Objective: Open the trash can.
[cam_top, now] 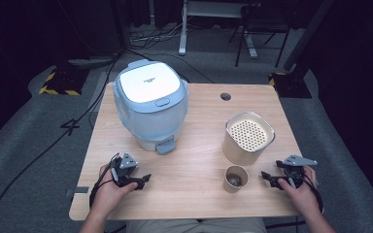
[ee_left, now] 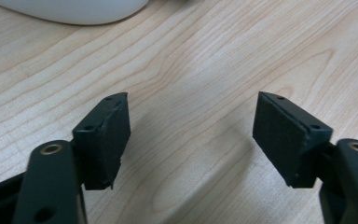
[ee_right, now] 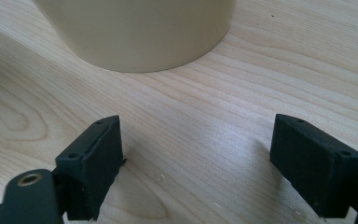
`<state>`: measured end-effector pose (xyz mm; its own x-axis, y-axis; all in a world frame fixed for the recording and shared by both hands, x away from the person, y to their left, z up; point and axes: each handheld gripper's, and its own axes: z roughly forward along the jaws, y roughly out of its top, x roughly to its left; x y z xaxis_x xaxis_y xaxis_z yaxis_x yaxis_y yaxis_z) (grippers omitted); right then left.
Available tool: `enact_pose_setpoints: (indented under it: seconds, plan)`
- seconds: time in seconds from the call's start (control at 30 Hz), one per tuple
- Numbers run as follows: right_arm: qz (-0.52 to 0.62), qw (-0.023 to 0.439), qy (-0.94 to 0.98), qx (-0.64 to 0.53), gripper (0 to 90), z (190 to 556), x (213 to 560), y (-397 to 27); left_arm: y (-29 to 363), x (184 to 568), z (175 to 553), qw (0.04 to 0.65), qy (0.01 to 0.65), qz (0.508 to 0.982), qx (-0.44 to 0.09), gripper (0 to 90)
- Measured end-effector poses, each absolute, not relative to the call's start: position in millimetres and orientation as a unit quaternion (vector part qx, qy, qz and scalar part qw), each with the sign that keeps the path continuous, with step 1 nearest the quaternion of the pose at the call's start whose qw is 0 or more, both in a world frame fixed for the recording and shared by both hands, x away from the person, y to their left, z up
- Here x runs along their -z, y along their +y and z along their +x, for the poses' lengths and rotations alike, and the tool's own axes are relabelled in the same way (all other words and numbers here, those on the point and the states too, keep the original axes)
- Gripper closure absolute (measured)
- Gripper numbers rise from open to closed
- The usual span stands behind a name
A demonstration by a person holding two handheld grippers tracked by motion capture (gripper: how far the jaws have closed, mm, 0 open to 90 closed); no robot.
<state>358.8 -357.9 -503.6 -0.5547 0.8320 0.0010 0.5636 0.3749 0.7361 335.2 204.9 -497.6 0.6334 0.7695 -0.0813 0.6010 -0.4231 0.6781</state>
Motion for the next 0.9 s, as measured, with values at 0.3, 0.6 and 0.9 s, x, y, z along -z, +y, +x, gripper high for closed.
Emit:
enact_pose_setpoints:
  seconds: [0.3, 0.6, 0.9]
  plan:
    - [0.43, 0.189, 0.808, -0.355, 17.1, 358.9, 503.6, -358.3, 206.7, 478.8, 332.7, 0.367, 0.389, 0.832, -0.149, 34.8]
    - [0.43, 0.189, 0.809, -0.355, 17.3, 358.8, 503.6, -358.6, 206.7, 449.2, 328.3, 0.426, 0.375, 0.811, -0.143, 43.7]
    - [0.429, 0.189, 0.809, -0.355, 17.2, 358.8, 503.6, -358.6, 206.8, 424.2, 327.2, 0.431, 0.358, 0.815, -0.15, 45.0]
